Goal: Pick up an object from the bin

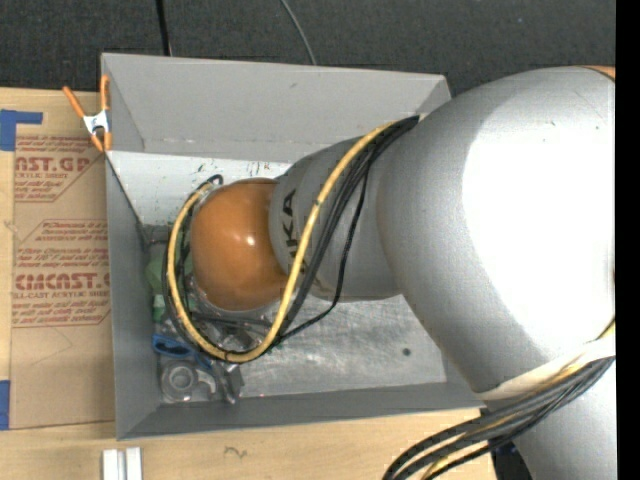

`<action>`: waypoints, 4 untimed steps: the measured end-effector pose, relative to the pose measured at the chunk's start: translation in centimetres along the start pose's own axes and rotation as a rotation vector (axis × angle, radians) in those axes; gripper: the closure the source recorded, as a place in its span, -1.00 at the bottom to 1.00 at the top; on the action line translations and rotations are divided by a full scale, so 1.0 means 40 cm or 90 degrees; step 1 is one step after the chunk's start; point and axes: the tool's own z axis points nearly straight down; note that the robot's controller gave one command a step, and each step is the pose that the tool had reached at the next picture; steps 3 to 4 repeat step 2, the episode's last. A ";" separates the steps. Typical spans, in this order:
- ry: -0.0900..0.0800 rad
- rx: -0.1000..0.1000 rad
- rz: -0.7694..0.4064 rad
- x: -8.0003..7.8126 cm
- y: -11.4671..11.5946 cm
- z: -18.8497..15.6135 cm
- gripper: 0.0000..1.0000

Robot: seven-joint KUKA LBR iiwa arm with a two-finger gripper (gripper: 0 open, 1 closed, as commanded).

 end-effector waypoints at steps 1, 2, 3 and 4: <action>-0.003 0.001 0.000 -0.002 -0.002 -0.010 1.00; -0.010 0.003 -0.131 -0.065 -0.026 -0.350 1.00; -0.010 0.003 -0.131 -0.065 -0.026 -0.350 1.00; -0.010 0.003 -0.131 -0.065 -0.026 -0.350 1.00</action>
Offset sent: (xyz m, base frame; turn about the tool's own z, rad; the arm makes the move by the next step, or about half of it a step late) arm 0.0000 0.0000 0.0000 0.0000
